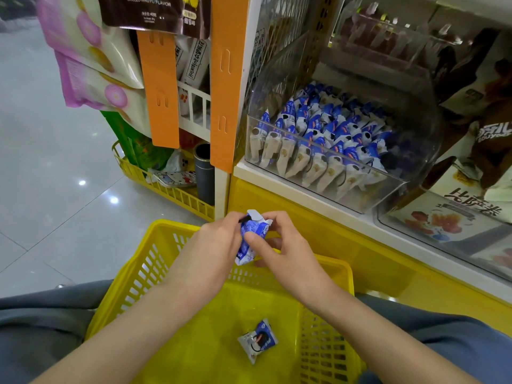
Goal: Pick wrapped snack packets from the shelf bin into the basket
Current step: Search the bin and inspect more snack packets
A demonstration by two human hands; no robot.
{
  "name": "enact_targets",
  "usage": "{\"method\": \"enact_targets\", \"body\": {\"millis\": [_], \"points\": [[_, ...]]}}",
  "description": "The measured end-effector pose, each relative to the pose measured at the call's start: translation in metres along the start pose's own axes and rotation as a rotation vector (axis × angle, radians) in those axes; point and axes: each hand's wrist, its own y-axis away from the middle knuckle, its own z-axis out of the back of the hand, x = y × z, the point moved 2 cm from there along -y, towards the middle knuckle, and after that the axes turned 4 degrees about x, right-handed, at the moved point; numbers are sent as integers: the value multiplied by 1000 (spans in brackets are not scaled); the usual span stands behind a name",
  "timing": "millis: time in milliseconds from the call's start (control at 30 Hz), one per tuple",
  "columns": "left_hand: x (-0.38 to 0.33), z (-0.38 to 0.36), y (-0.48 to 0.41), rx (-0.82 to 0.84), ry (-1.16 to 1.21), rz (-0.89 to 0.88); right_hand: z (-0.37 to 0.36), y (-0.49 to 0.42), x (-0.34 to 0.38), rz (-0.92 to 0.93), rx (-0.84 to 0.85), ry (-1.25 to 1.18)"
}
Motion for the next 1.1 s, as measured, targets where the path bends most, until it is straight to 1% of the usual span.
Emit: {"method": "enact_targets", "body": {"millis": [67, 133, 267, 333, 467, 567, 600, 733, 833, 867, 900, 1000, 1067, 1100], "points": [[-3, 2, 1, -8, -30, -20, 2, -1, 2, -5, -17, -44], [-5, 3, 3, -5, -125, -47, 4, -1, 3, 12, -30, -29], [-8, 7, 3, 27, -318, -64, 5, 0, 5, 113, -20, 112], [-9, 8, 3, 18, -301, -64, 4, 1, 5, 131, -19, 167], [-7, 7, 1, -54, -114, -24, 3, 0, 5, 140, -37, 191], [-5, 2, -1, -62, 24, 17, 5, -2, 5, 139, -71, 205], [-5, -1, -1, -45, 75, 32, 6, -3, 4, 131, -96, 202], [-2, -13, 5, 117, 204, 107, 12, -8, 3, 100, -162, 169], [-1, -10, 2, 146, 272, 116, 13, -8, 5, 95, -151, 154], [-2, -9, 1, 148, 328, 141, 13, -8, 6, 94, -139, 139], [-3, -8, 0, 141, 429, 187, 14, -8, 7, 90, -109, 113], [-12, -1, -6, 108, 912, 403, 14, -8, 12, 98, 65, 19], [-16, 5, -10, 109, 1132, 495, 14, -7, 15, 130, 140, 4], [-17, 7, -11, 137, 1224, 519, 14, -6, 16, 140, 145, 13]]}}
